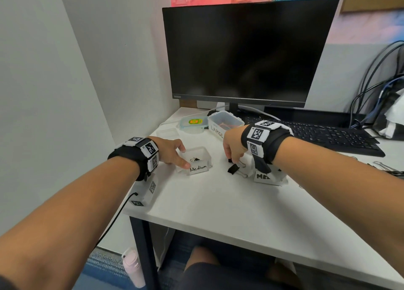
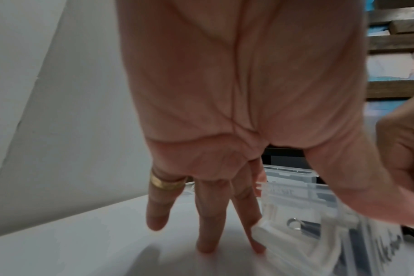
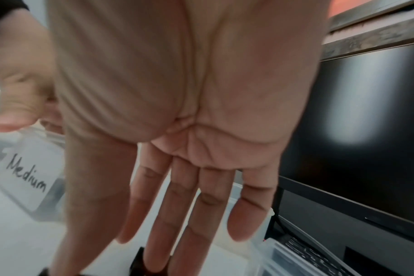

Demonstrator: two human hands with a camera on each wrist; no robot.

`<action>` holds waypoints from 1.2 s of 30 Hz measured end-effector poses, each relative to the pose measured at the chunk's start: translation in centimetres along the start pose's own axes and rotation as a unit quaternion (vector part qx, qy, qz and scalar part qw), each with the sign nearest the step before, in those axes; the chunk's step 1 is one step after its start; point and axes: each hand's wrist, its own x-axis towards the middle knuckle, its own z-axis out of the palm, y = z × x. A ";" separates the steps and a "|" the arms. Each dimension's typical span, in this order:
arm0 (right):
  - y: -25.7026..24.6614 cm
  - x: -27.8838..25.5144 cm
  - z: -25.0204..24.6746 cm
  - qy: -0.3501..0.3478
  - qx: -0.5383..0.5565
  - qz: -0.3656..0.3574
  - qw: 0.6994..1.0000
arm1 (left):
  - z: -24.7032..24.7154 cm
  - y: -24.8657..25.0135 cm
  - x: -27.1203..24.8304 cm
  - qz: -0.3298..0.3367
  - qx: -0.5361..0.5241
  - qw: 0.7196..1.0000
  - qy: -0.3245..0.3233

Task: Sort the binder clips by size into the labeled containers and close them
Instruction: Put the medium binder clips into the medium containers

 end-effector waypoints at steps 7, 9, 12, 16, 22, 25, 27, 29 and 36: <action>0.5 0.5 1.6 -0.004 -0.003 -0.003 1.000 | -0.4 0.9 1.1 -0.004 0.057 0.998 -0.013; 0.2 0.6 2.1 -0.004 -0.003 -0.004 1.000 | -0.5 1.0 1.1 -0.010 0.066 0.998 -0.004; -0.3 0.6 2.5 0.000 -0.007 -0.007 1.000 | -0.5 1.1 1.2 -0.008 0.063 0.998 -0.003; -1.1 0.2 2.6 0.008 -0.024 0.007 1.000 | -0.2 0.9 1.5 0.004 0.039 0.999 -0.010; -1.3 -0.3 0.9 0.029 0.015 0.039 0.999 | -0.1 0.2 1.9 0.014 0.013 1.000 -0.015; -0.9 -0.7 -0.4 0.087 0.071 0.039 0.993 | 0.0 0.2 1.9 0.024 0.002 1.000 -0.014; -0.9 -0.8 -1.1 0.118 0.109 0.024 0.987 | 0.0 0.3 2.0 0.030 0.002 1.000 -0.006; -1.2 -0.7 -1.5 0.139 0.133 0.007 0.981 | 0.1 0.4 1.9 0.037 0.002 0.999 0.003; -3.4 -0.5 -1.0 0.141 0.158 -0.059 0.976 | 0.2 0.8 1.4 0.030 -0.001 1.000 0.000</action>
